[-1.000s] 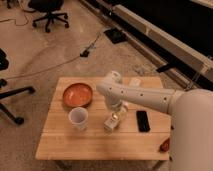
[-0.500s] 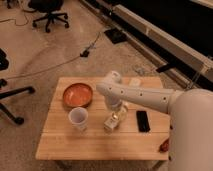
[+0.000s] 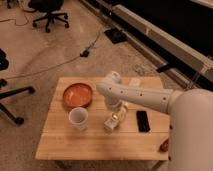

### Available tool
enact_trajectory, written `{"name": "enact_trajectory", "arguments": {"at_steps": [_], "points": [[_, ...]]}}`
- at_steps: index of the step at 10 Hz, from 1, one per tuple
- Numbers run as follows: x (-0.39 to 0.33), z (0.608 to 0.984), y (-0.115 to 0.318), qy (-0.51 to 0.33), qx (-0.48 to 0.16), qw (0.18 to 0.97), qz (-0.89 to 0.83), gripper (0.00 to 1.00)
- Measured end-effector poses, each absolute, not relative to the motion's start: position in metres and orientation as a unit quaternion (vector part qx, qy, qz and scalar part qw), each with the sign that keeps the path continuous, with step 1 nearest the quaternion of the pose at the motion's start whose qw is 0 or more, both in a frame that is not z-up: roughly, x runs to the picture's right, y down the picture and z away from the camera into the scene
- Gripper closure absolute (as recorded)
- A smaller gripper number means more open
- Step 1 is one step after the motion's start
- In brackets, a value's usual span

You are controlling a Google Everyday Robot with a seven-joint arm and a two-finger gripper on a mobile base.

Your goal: Stand the bottle upright

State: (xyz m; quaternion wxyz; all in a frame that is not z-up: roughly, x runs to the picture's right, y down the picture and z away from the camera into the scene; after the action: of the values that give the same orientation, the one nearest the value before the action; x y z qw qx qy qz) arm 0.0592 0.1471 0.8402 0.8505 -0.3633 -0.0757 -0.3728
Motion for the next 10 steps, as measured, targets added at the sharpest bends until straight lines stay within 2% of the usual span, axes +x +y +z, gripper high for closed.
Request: {"name": "enact_trajectory", "arguments": {"at_steps": [10], "points": [[0.0586, 0.8396, 0.1486, -0.074, -0.368, 0.849, -0.372, 0.35]]}}
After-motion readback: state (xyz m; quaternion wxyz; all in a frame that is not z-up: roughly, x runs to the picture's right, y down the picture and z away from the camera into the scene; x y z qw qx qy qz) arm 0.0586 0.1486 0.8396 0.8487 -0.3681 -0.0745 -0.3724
